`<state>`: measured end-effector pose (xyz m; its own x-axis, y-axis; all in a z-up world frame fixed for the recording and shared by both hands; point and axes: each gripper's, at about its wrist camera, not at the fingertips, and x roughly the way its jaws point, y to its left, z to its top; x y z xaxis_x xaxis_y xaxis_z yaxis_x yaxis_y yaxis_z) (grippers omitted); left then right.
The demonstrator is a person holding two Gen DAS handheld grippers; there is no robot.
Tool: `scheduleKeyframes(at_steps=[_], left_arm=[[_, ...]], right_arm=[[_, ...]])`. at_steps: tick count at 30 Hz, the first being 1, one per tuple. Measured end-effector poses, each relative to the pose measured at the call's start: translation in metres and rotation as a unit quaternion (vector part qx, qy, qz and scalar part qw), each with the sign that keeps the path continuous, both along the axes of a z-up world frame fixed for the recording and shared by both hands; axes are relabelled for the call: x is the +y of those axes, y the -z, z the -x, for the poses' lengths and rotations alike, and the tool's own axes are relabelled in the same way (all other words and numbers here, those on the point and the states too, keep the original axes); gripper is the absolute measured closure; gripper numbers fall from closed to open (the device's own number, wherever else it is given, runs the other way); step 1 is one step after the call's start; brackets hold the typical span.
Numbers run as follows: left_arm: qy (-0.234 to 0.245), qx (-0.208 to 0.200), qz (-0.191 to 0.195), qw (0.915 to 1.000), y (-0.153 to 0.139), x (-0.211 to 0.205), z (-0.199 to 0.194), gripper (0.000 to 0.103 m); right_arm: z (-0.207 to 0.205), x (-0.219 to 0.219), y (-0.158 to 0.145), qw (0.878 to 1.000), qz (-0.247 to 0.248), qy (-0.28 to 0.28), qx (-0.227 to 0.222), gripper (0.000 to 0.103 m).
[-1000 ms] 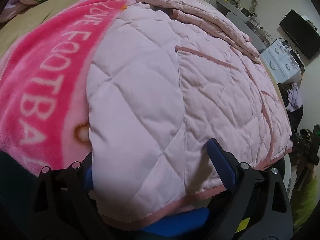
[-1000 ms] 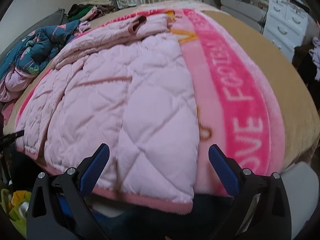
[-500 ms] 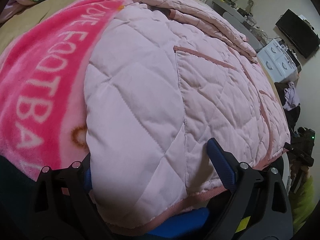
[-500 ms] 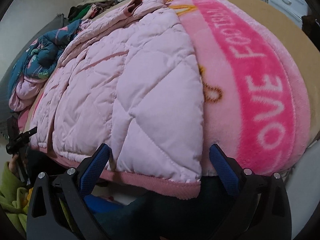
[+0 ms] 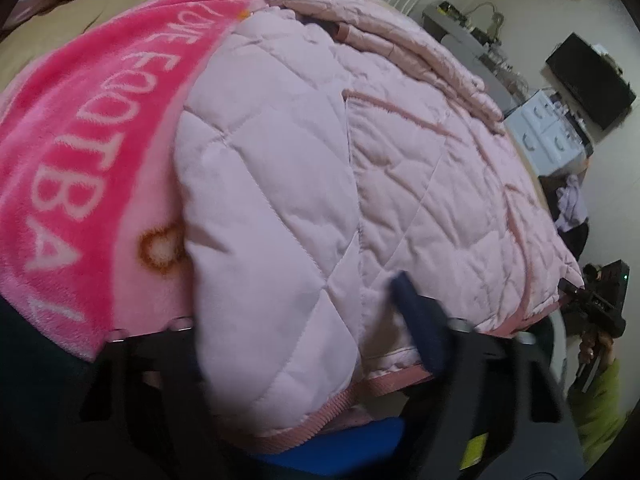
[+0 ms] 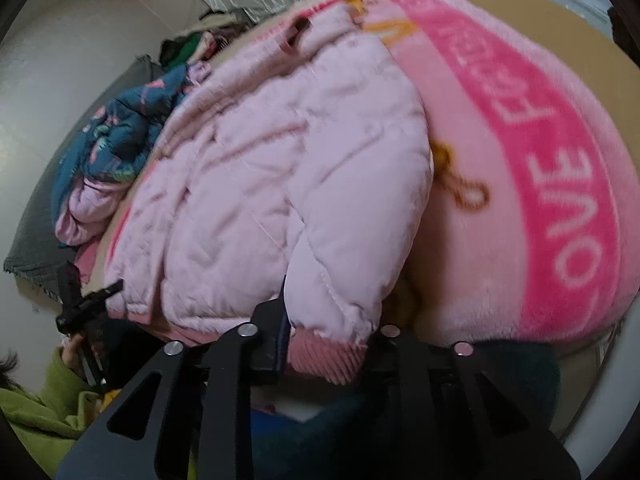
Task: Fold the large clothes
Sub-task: 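Close the right tool on the ribbed hem while the left tool grasps it too, then lift the held hem with both tools and carry it toward the collar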
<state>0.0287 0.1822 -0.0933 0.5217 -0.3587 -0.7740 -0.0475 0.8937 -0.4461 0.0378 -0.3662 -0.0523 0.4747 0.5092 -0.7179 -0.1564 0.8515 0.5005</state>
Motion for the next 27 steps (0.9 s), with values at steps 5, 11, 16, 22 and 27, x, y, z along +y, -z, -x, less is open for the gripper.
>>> scheduleKeyframes(at_steps=[5, 11, 16, 22, 27], left_arm=[[0.01, -0.026, 0.004, 0.9996, -0.014, 0.001, 0.003, 0.086], [0.024, -0.062, 0.005, 0.9978, -0.04, -0.003, -0.001, 0.09], [0.03, -0.097, 0.01, 0.9948, -0.064, -0.005, -0.009, 0.09], [0.029, -0.132, 0.0, 0.9908, -0.093, -0.008, -0.025, 0.09], [0.023, -0.147, -0.013, 0.9888, -0.109, -0.011, -0.04, 0.09]], right_arm=[[-0.003, 0.003, -0.028, 0.998, -0.015, 0.007, -0.054, 0.085], [-0.018, 0.003, -0.053, 0.995, -0.029, 0.013, -0.093, 0.087], [-0.033, 0.009, -0.071, 0.992, -0.034, 0.016, -0.122, 0.087], [-0.055, 0.012, -0.091, 0.988, -0.032, 0.022, -0.151, 0.087], [-0.071, 0.019, -0.105, 0.985, -0.026, 0.024, -0.168, 0.088]])
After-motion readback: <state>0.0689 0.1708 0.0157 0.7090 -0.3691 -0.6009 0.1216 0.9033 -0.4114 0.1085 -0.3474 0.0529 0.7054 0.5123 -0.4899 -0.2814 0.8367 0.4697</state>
